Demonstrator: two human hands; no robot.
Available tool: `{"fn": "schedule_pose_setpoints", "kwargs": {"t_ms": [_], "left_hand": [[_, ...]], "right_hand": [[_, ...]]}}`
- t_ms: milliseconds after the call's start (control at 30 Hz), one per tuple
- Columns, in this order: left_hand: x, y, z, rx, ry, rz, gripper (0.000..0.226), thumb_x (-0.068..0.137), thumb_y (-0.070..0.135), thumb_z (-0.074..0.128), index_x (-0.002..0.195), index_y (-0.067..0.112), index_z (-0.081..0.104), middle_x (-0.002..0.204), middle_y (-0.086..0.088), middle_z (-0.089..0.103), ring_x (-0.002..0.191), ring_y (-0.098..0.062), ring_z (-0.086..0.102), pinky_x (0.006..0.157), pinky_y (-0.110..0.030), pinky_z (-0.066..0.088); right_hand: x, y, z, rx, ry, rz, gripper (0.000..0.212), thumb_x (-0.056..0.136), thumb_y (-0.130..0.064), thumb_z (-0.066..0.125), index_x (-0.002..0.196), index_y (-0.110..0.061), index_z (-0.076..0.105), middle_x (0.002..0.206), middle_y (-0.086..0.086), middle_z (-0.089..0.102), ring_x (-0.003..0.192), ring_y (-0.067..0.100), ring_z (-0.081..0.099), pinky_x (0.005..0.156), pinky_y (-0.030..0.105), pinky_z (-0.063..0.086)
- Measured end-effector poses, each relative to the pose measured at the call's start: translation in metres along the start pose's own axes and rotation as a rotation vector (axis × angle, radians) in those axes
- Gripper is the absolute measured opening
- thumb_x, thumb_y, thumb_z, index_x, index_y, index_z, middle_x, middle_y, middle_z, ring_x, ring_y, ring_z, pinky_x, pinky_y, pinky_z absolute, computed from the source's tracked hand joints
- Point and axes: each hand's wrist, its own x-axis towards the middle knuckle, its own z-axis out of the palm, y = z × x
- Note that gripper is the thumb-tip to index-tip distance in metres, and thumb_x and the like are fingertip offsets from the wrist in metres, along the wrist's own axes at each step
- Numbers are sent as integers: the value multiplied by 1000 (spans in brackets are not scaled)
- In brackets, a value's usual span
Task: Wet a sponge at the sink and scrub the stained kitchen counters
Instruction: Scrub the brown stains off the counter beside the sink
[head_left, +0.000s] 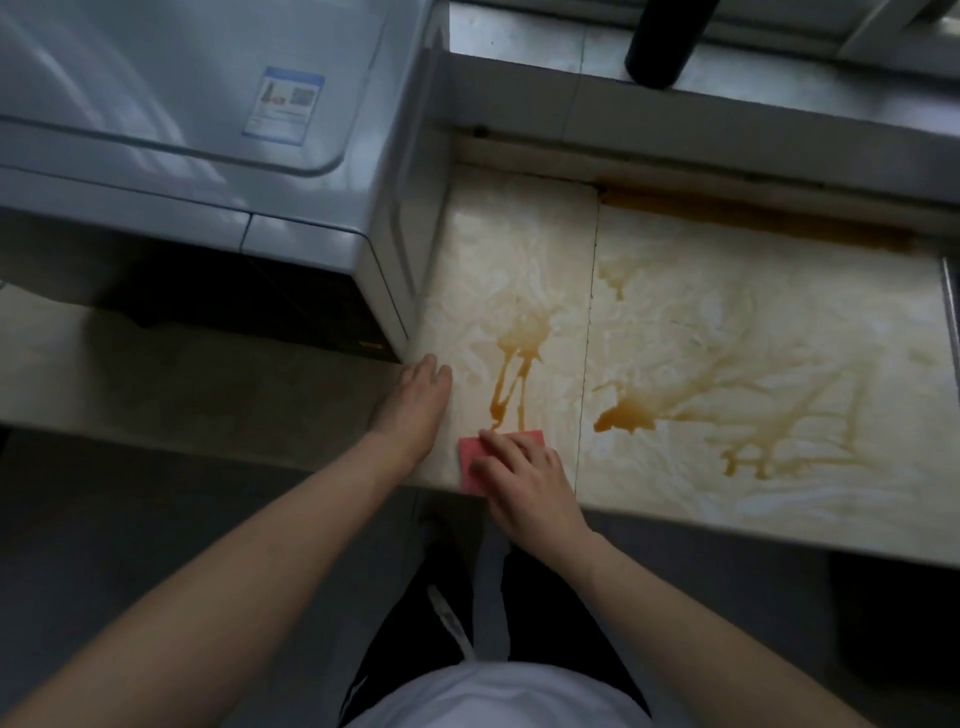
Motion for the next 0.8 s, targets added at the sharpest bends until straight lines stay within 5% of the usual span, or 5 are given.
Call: {"fn": "schedule_pose_setpoints", "kwargs": {"t_ms": [400,800], "left_hand": [[8,7,1,115,-28,-28,59,94,-1,40,151,7,23,156,-17,20,141,-37,23,113,-41,34],[17,23,-7,220,3,-60,56,96,6,28,152,8,20,139,-16,39,126,-34,42,94,-39,46]], "right_hand": [[17,-2,1,41,1,119,64,69,-14,80,128,-26,58,154,0,46,130,27,45,95,44,46],[89,39,-16,89,152,253,56,87,-8,65,138,-28,54,153,-2,47,132,29,42,105,49,40]]}}
